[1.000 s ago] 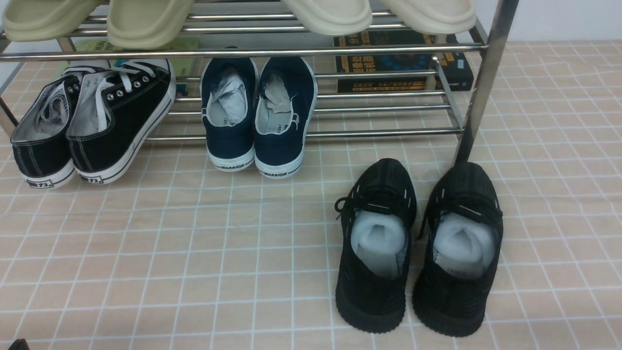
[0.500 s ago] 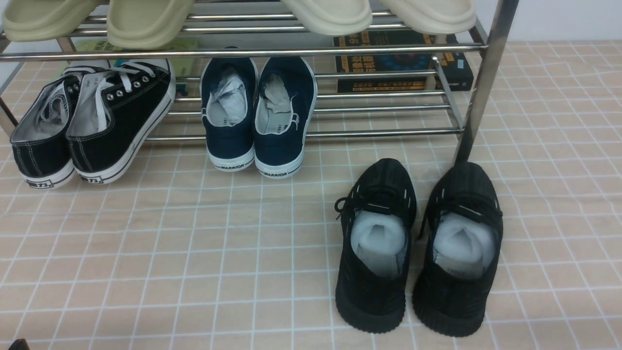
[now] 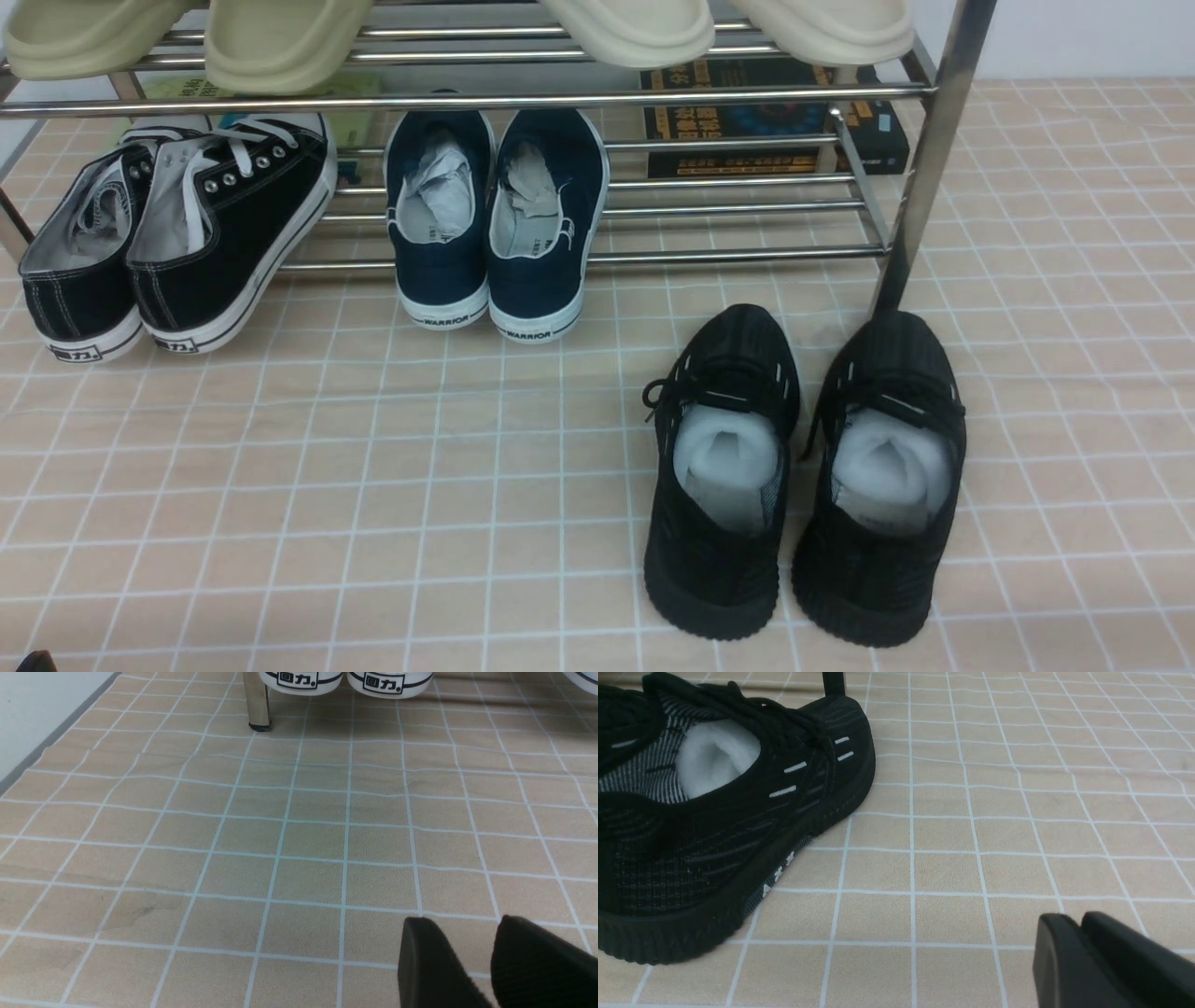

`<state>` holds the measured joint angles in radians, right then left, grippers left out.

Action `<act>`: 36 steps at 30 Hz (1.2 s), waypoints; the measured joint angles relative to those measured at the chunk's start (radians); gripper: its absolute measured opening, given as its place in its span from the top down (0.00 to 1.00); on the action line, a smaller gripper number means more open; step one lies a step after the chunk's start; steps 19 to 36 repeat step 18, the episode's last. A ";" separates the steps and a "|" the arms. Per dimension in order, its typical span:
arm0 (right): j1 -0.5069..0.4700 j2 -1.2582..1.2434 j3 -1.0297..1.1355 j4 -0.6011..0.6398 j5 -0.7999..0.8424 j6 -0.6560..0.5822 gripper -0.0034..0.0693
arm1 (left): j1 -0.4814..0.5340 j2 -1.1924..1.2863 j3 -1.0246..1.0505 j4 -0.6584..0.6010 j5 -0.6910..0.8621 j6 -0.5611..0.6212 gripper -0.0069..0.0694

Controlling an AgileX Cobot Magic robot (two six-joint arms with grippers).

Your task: Take the shoes off the shelf from the light coffee tablecloth by hand.

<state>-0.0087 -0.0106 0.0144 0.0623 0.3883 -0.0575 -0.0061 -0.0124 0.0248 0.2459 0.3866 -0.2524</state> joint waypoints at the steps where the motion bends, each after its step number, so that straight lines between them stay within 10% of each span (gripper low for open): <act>1: 0.000 0.000 0.000 0.000 0.000 0.000 0.84 | 0.000 0.000 0.000 0.000 0.000 0.000 0.60; 36: 0.000 0.000 0.000 0.000 0.000 0.000 0.82 | 0.000 0.000 0.000 0.000 0.000 0.000 0.60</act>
